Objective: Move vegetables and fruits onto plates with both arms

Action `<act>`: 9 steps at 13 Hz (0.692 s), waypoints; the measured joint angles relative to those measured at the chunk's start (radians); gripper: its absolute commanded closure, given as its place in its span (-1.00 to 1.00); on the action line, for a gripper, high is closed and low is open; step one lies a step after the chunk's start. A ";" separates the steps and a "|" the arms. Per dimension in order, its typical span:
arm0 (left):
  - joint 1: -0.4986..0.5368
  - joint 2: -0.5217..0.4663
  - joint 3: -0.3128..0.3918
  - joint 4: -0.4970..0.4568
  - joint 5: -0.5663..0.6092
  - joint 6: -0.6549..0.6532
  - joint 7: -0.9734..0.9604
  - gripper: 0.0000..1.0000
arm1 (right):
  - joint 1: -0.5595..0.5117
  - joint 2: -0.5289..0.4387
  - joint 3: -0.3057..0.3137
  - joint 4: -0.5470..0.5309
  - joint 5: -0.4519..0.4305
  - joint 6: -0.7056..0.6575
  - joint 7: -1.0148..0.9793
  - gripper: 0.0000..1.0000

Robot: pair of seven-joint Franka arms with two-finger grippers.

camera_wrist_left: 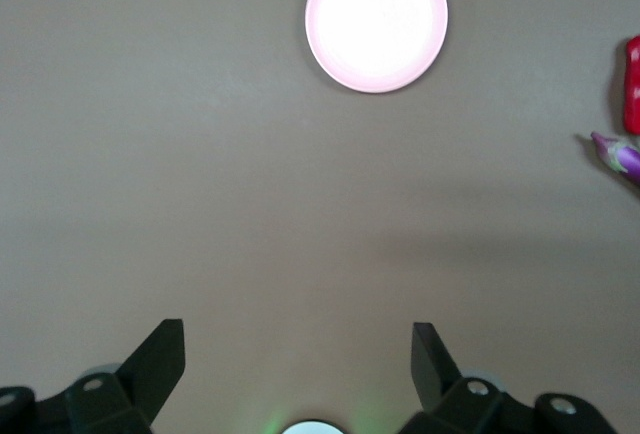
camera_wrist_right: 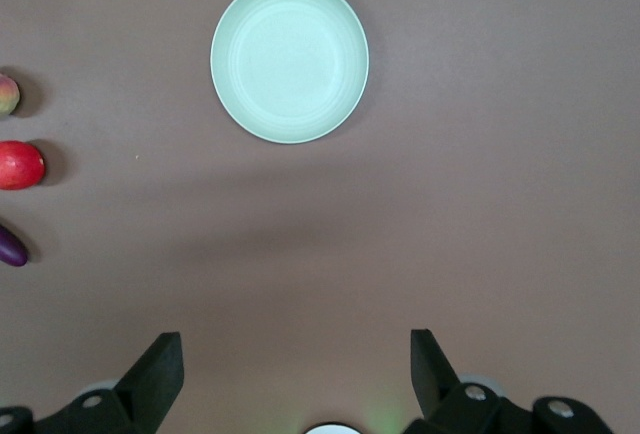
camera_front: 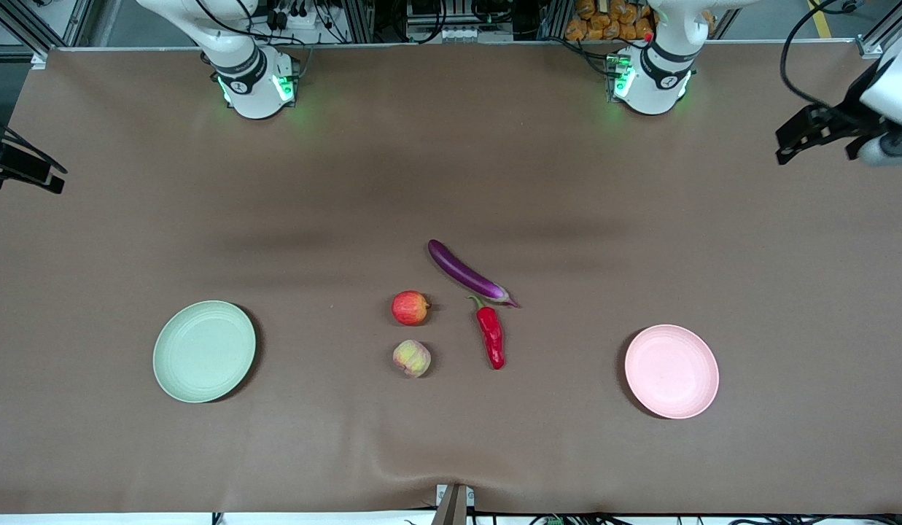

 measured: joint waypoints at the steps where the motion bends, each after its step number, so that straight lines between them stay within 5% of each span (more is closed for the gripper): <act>1: 0.000 0.040 -0.016 -0.007 -0.012 0.022 -0.016 -1.00 | 0.010 0.001 0.003 -0.005 0.001 0.000 0.023 -1.00; 5: -0.035 0.318 -0.169 -0.022 -0.018 0.315 -0.384 -1.00 | 0.083 0.043 0.014 -0.012 0.116 0.013 0.244 -1.00; 9: -0.190 0.587 -0.182 0.016 0.027 0.639 -0.624 -0.80 | 0.091 0.172 0.012 -0.010 0.363 0.083 0.484 -1.00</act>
